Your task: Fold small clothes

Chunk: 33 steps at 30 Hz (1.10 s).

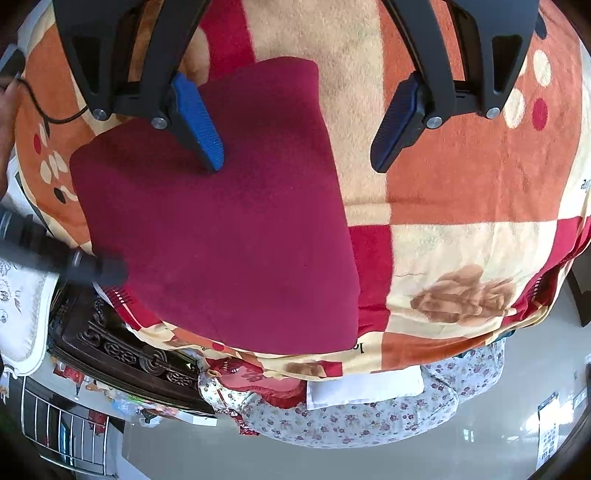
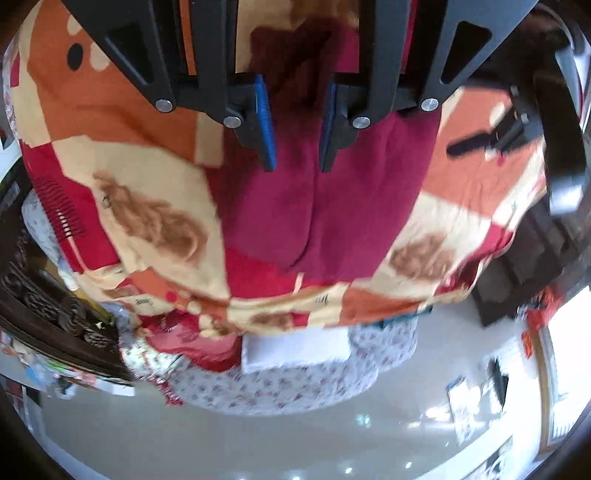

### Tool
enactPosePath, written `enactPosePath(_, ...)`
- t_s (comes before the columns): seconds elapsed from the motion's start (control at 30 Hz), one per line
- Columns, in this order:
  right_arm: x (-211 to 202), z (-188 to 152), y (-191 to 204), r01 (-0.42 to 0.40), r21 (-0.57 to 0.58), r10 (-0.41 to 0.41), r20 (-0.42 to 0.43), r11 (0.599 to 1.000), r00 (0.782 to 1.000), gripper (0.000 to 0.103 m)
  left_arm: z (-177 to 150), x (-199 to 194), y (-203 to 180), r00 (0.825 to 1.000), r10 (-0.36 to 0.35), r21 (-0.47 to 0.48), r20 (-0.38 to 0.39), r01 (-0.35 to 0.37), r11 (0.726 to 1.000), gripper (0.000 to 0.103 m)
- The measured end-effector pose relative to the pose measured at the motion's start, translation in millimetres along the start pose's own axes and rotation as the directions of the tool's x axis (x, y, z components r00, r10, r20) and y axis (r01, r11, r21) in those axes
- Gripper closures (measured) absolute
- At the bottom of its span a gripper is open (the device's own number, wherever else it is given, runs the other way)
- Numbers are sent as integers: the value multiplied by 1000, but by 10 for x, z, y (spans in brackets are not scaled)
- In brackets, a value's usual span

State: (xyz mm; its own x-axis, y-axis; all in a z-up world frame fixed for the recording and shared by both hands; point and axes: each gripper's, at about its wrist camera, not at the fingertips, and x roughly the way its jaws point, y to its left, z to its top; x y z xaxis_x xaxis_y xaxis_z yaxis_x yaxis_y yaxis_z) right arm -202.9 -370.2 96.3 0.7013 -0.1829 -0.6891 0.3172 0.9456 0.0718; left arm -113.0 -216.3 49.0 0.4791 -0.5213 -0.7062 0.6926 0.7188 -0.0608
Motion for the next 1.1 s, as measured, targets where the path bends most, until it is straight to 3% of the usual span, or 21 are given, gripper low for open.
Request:
enactPosePath(0.1,172,-147,-51,32,-3,-32,-33,999,999,77,-11,7,5,1000,-14,-10,-17,14,1000,21)
enactPosePath(0.33,-80,-130,-128,-22,59,23,-11,998,1000,66,-18,-93,65,999,-27,-39,-31,26,999,21)
enactPosePath(0.5,-167,-110,-220,-38,126,37,12,991,999,31,67,-173,160,999,-33,-57,-10,32,998,21)
enactPosePath(0.63,-52,-121,-407,-79,216,82,-7,973,997,27,147,-169,319,997,-77,-119,3,77,990,13)
enactPosePath(0.9,312,-203,-667,-217,364,234,-3,906,972,14,175,158,545,971,-237,-282,-27,220,934,13)
enactPosePath(1.1,592,-222,-696,-302,410,331,-1,861,944,14,158,484,590,924,-383,-395,-19,345,852,13)
